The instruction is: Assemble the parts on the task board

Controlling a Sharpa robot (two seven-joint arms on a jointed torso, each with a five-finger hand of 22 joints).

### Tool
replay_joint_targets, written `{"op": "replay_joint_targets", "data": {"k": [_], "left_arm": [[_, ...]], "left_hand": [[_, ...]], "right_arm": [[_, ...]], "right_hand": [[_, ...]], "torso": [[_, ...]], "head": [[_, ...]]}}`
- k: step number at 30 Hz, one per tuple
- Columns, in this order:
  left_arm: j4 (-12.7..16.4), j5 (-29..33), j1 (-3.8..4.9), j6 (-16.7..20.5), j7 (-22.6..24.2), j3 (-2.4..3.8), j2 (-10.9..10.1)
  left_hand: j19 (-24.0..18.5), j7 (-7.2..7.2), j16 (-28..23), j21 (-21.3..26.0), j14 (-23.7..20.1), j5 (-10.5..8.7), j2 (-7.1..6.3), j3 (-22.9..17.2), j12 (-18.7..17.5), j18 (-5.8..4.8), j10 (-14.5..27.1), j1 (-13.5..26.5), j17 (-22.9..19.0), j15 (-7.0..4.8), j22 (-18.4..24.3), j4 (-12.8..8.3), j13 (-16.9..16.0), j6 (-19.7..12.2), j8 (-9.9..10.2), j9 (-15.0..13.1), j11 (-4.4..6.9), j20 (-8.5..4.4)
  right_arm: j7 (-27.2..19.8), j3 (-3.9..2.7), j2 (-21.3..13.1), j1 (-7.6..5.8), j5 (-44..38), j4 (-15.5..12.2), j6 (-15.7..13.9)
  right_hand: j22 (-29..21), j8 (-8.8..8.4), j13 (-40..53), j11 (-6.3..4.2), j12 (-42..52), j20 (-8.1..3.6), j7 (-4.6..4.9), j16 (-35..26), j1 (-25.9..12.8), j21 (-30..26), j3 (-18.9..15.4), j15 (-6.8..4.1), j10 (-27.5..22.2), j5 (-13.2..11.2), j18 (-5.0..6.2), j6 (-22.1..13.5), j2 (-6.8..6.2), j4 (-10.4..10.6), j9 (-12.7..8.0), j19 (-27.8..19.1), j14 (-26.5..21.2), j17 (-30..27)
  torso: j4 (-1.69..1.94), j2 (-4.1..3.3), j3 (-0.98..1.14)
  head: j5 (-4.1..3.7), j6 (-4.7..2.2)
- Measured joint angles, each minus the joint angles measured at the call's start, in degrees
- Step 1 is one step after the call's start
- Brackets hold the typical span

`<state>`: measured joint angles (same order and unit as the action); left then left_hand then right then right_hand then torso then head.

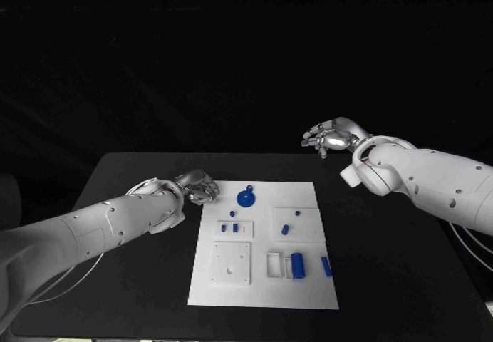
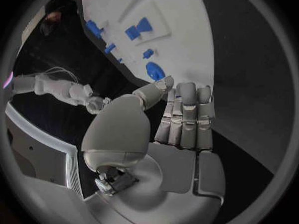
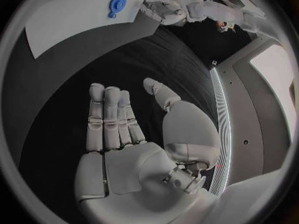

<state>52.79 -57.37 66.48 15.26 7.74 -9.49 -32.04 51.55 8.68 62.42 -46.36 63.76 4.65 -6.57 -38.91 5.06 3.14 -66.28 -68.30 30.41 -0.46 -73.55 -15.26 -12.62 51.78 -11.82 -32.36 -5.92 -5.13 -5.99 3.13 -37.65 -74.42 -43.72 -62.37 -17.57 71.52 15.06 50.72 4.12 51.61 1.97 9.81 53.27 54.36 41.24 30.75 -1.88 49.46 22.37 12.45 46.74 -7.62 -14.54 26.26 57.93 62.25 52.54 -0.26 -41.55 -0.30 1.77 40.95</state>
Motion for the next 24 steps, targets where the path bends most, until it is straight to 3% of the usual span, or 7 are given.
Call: {"op": "replay_joint_targets", "data": {"k": [3, 6, 10, 11, 15, 18, 24], "left_arm": [[1.1, 5.4, 0.68, -0.1, 0.6, 0.71, -1.0], [3.0, 11.7, 1.32, -0.3, 1.4, 1.28, -2.5], [6.2, 19.8, 2.36, -0.9, 2.7, 1.69, -5.0], [7.4, 22.0, 2.65, -1.2, 3.1, 1.87, -5.8], [11.5, 27.3, 3.63, -2.2, 4.1, 2.08, -8.4], [14.5, 29.9, 4.06, -2.8, 4.7, 2.15, -10.0], [18.6, 34.0, 4.13, -3.1, 5.7, 2.18, -11.7]], "left_hand": [[-1.2, 0.2, -3.4, 2.0, -0.6, 0.0, 0.05, 0.9, 0.7, 0.43, -1.0, 2.0, -1.7, -0.25, 1.1, 0.9, -0.4, 0.2, -0.3, -0.2, 0.18, 0.25], [-2.9, 0.2, -7.9, 4.7, -1.9, -0.29, 0.21, 2.6, 0.9, 0.5, -1.2, 4.1, -3.7, 0.17, 2.4, 1.4, -0.7, 0.2, -0.8, -0.4, -0.02, 0.42], [-5.1, 0.2, -11.2, 6.9, -3.6, -0.32, 0.18, 3.5, 1.3, 0.84, -1.4, 5.0, -5.0, 0.63, 3.3, 1.2, -0.9, 0.2, -0.8, -0.6, -0.18, 0.97], [-9.0, 0.04, -13.9, 9.3, -6.6, -0.32, 0.1, 3.9, 1.3, 0.77, -1.7, 5.9, -6.2, 1.69, 4.0, 1.2, -0.9, 0.0, -0.8, -0.6, -0.43, 1.85], [-17.0, -0.57, -21.4, 14.9, -11.2, -0.83, 0.26, 5.6, 0.3, -2.72, -0.9, 7.1, -8.8, 5.14, 5.8, 0.8, -0.4, -0.9, -1.1, -0.7, 0.27, 4.63], [-18.8, -0.57, -26.4, 16.9, -14.0, -0.83, 0.43, 6.6, -0.9, -2.72, 0.5, 7.3, -10.1, 6.31, 6.2, 0.5, 0.4, -2.0, -1.1, -0.7, 0.2, 5.95], [-18.8, -0.53, -31.9, 18.0, -18.5, -0.83, 0.43, 6.7, -1.1, -2.72, 1.1, 7.3, -11.8, 7.84, 6.6, 0.7, 1.3, -2.6, -1.1, -0.4, 0.18, 6.54]], "right_arm": [[0.0, 0.06, -0.5, 0.35, -2.2, -0.9, 0.2], [0.0, 0.19, -1.3, 0.89, -5.4, -2.0, 0.6], [0.0, 0.82, -2.3, 1.45, -10.7, -3.0, 1.1], [0.0, 0.97, -2.6, 1.73, -12.7, -3.3, 1.3], [0.2, 1.39, -3.2, 2.86, -18.9, -3.9, 1.6], [0.5, 1.8, -3.3, 3.78, -23.4, -4.3, 1.8], [1.9, 2.57, -3.2, 5.77, -31.6, -5.4, 1.7]], "right_hand": [[-1.8, 0.16, -5.9, 0.52, -5.3, 1.54, 0.18, -3.4, 2.6, -3.8, 3.1, 0.92, -1.0, -2.0, 0.86, -0.2, -0.63, 0.0, 0.1, -2.0, -1.7, -2.4], [-2.6, 1.23, -16.9, 2.25, -16.6, 2.76, 1.09, -4.8, 5.7, -5.5, 7.0, 1.88, 0.2, -4.5, 1.34, 0.8, -1.16, 0.1, 0.7, -1.9, -1.2, -3.9], [-2.6, 1.54, -21.7, 2.37, -21.4, 3.25, 1.11, -4.8, 6.5, -5.6, 7.9, 1.85, 1.8, -5.2, 1.73, 1.2, -0.91, 0.1, 1.1, -1.1, -0.5, -4.2], [-2.3, 2.16, -23.0, 1.79, -22.8, 2.82, 0.8, -3.7, 8.1, -4.7, 8.5, 1.9, 2.4, -6.7, 1.75, 1.8, -0.93, -0.3, 1.3, 0.9, 1.7, -4.0], [-1.7, 2.9, -26.3, 1.49, -26.9, 1.17, 0.33, -2.3, 9.8, -2.8, 10.1, 1.04, 5.5, -8.4, 1.65, 3.0, -1.44, 0.0, 1.8, 4.3, 5.1, -3.7], [-1.4, 3.25, -29.7, 1.12, -31.6, 0.06, -0.25, -2.1, 10.0, -2.3, 10.8, 0.64, 9.2, -8.9, 1.32, 3.5, -1.66, 0.3, 2.1, 5.9, 6.9, -3.8], [-1.2, 3.35, -32.8, 0.77, -36.1, -0.46, -0.68, -2.1, 10.0, -2.1, 11.0, 0.34, 13.3, -9.7, 1.3, 4.4, -1.66, 0.3, 2.1, 6.8, 8.0, -4.1]], "torso": [[0.01, 0.01, 0.0], [0.01, 0.01, 0.0], [0.05, 0.03, 0.01], [0.05, 0.03, 0.02], [0.12, 0.11, 0.04], [0.13, 0.23, 0.03], [0.2, 0.7, 0.1]], "head": [[-0.18, -0.17], [-0.35, -0.41], [-0.58, -0.94], [-0.64, -1.07], [-0.97, -1.58], [-1.14, -1.75], [-1.46, -1.55]]}}
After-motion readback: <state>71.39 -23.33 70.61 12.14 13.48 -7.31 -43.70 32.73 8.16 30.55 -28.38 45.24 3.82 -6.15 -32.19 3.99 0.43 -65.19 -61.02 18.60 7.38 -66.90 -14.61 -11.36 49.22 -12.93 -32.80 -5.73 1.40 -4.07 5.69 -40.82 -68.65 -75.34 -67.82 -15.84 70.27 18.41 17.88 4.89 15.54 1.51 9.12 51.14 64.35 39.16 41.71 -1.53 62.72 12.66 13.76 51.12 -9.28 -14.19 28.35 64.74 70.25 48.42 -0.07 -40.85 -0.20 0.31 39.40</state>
